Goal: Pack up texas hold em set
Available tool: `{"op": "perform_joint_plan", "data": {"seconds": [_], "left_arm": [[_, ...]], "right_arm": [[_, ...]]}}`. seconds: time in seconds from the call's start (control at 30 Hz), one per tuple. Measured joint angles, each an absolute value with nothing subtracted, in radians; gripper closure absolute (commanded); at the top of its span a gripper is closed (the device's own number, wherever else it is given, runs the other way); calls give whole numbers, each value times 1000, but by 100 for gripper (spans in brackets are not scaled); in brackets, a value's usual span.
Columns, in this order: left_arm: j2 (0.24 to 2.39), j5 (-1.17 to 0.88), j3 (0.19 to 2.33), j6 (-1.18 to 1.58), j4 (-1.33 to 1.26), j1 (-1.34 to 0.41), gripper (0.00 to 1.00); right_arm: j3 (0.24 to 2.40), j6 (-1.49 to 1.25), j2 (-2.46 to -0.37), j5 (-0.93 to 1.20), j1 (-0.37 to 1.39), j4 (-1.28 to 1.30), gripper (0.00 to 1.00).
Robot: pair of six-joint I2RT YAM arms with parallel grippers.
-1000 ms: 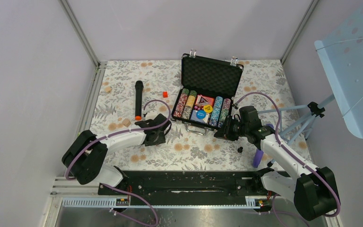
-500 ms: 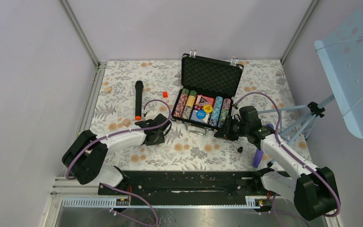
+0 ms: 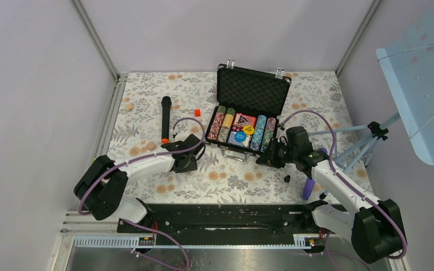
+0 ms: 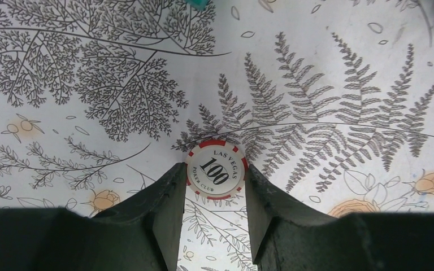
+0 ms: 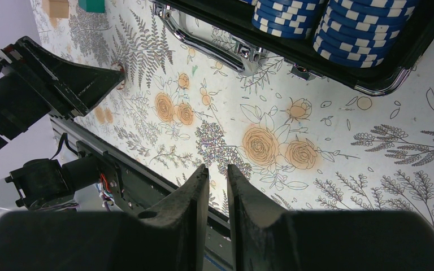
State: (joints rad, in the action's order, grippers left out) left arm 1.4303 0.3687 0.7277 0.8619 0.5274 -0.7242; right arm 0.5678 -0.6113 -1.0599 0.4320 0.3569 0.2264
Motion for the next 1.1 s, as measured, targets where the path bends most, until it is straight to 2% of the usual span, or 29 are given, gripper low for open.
{"op": "perform_joint_plan", "data": {"seconds": [0.47, 0.77, 0.8, 0.93, 1.1], "left_arm": [[1437, 342, 803, 842, 546, -752, 63], [1510, 342, 984, 817, 582, -767, 61], [1509, 345, 992, 815, 580, -766, 60], [1486, 345, 952, 813, 575, -742, 41], [1354, 347, 759, 824, 583, -625, 27]], "right_arm": [[568, -611, -1060, 432, 357, 227, 74], [568, -611, -1058, 431, 357, 228, 74], [568, -611, -1057, 431, 357, 228, 74], [568, -611, -1054, 431, 357, 228, 74], [568, -611, -1054, 431, 357, 228, 74]]}}
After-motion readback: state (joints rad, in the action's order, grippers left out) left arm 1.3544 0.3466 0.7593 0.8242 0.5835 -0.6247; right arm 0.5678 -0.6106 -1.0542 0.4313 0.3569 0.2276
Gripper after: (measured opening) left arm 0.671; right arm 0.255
